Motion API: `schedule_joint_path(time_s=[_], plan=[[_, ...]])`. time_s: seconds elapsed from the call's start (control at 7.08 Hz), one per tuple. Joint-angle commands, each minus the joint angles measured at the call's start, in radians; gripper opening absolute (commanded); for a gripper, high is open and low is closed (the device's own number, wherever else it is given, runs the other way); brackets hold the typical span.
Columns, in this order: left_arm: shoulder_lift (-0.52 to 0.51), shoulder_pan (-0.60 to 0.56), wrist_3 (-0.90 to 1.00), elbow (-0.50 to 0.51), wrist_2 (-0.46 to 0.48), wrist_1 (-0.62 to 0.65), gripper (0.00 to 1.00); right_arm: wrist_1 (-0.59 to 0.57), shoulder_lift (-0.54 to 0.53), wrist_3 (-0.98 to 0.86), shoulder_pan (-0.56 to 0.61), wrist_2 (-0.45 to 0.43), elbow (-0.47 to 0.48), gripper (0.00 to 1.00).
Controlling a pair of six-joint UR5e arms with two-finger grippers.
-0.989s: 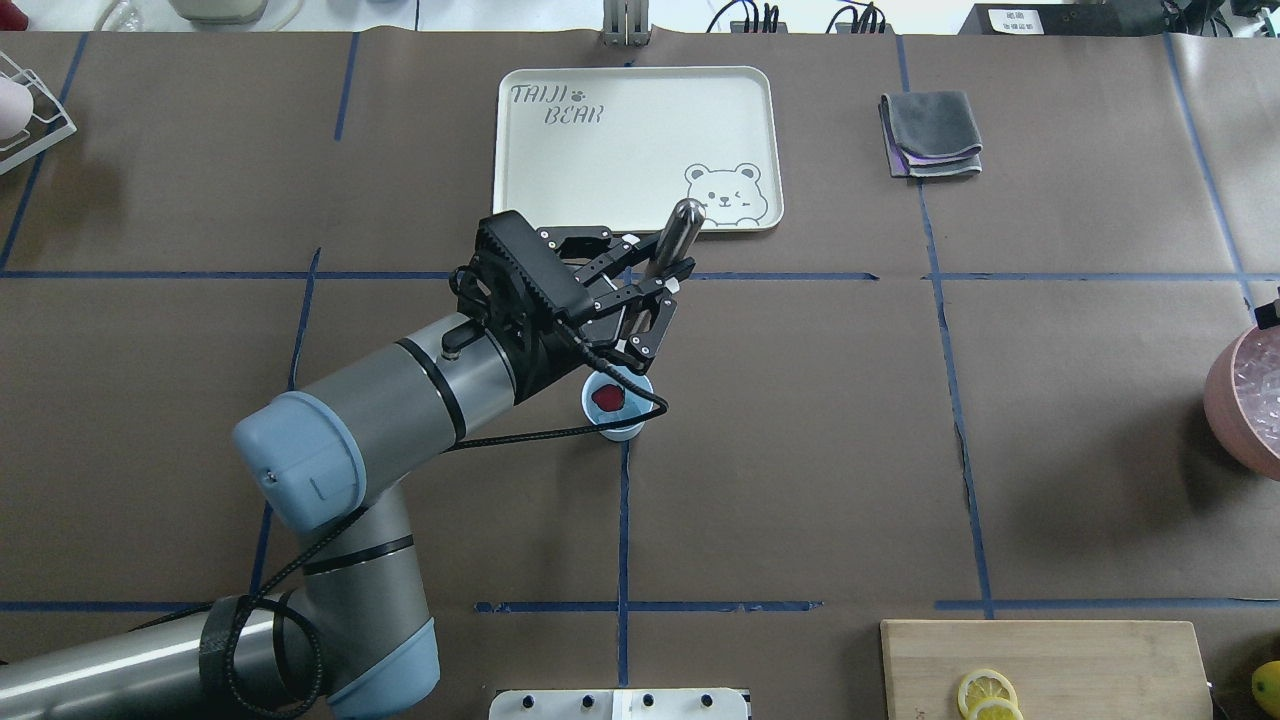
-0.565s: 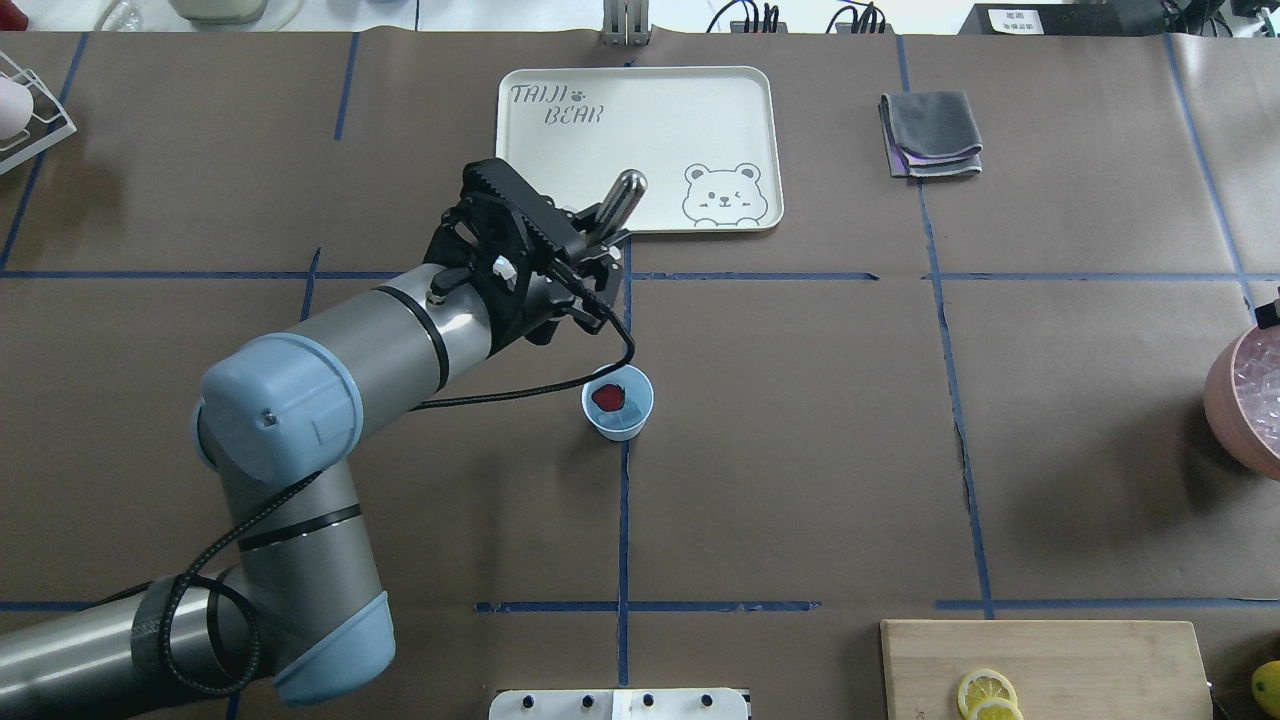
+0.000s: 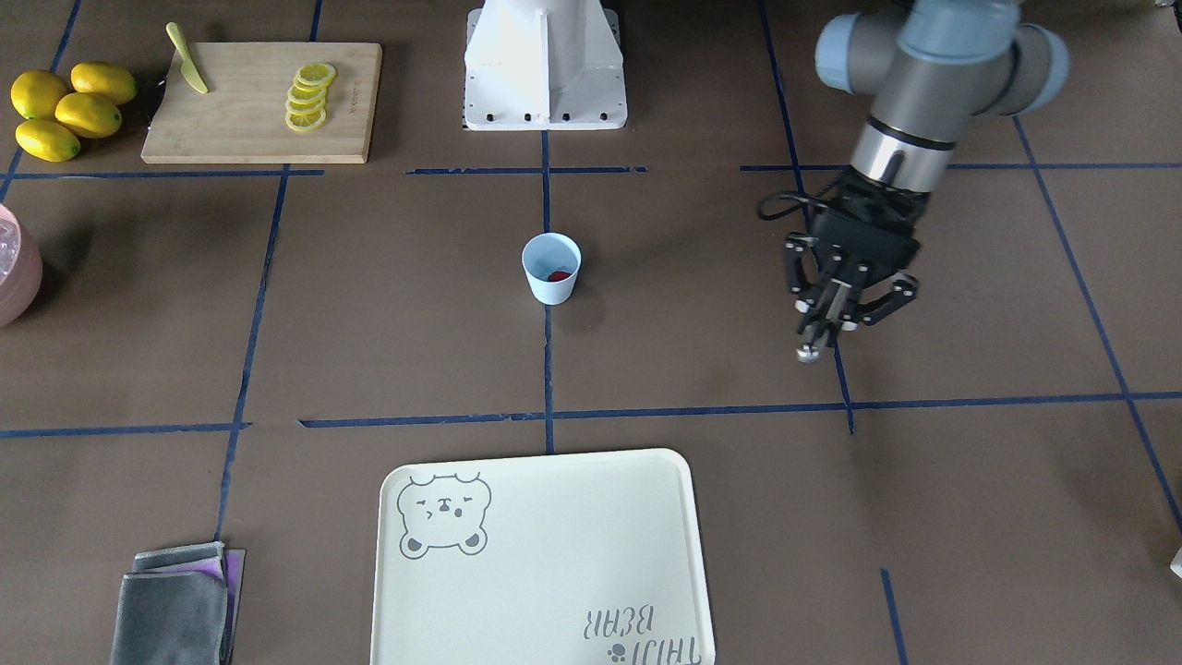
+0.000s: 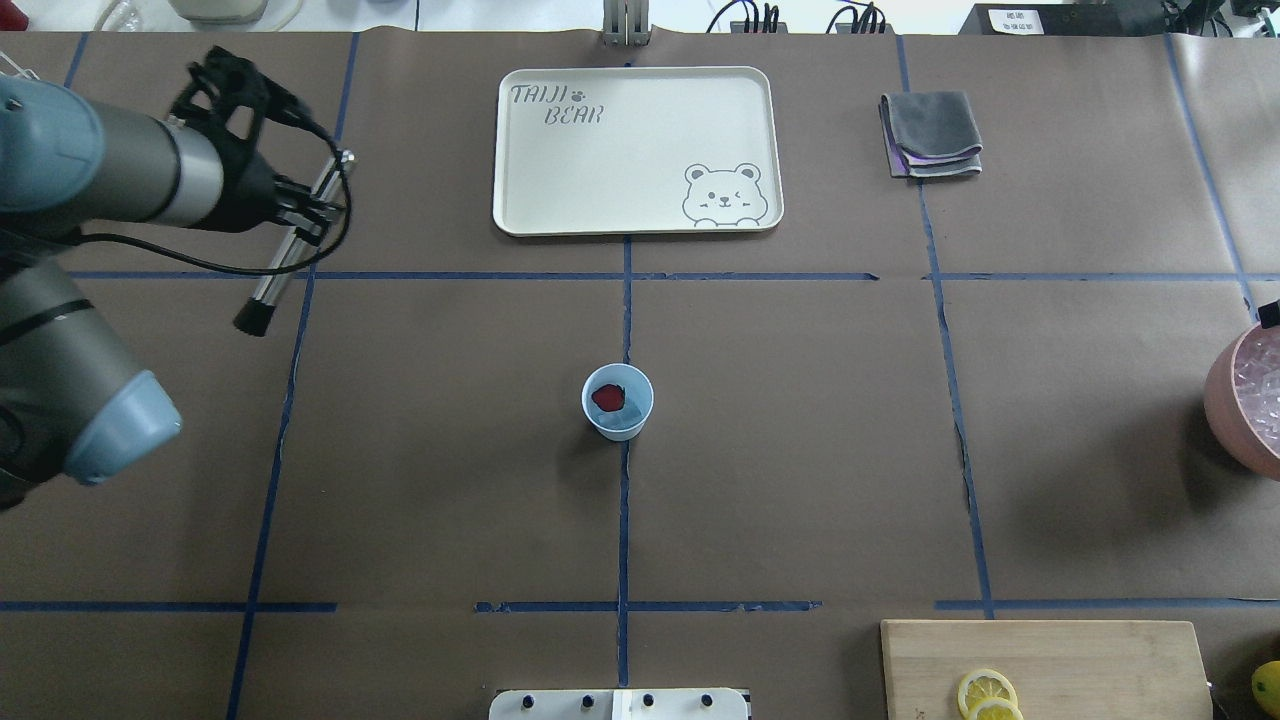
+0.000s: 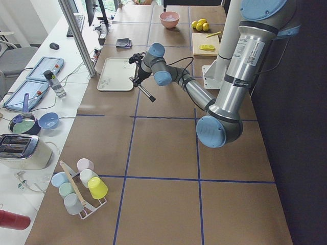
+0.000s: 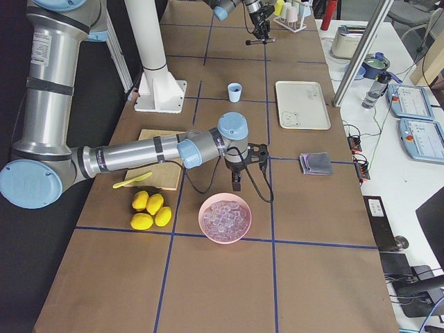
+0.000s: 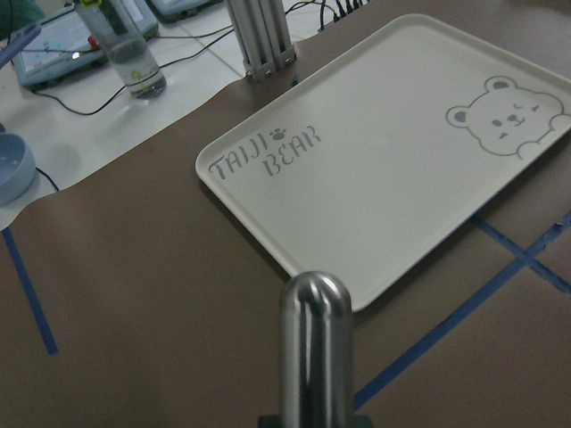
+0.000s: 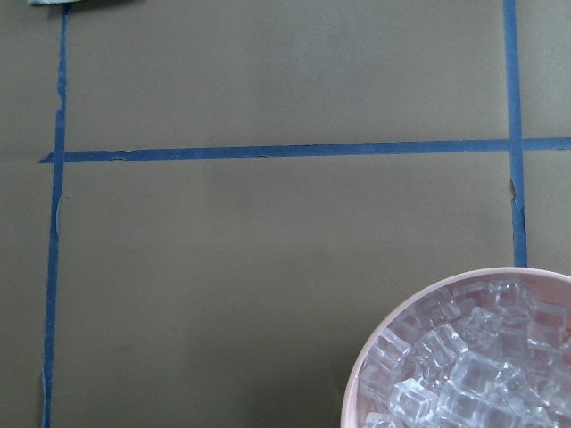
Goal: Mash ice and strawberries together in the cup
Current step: 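Lift the muddler out of the cup and withdraw the left arm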
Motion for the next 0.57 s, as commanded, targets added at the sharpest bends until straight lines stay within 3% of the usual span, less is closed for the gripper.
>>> schedule_joint_path(time_s=[0.0,0.42], plan=[[0.189,-0.181,0.002,0.073,-0.2,0.006,0.0,0.002,-0.005,0.001,0.006,0.001,0.001,1.0],[0.241,-0.205,-0.001,0.222,-0.203,0.006,0.02,0.003,-0.005,0.0,0.006,0.002,0.006,0.99]])
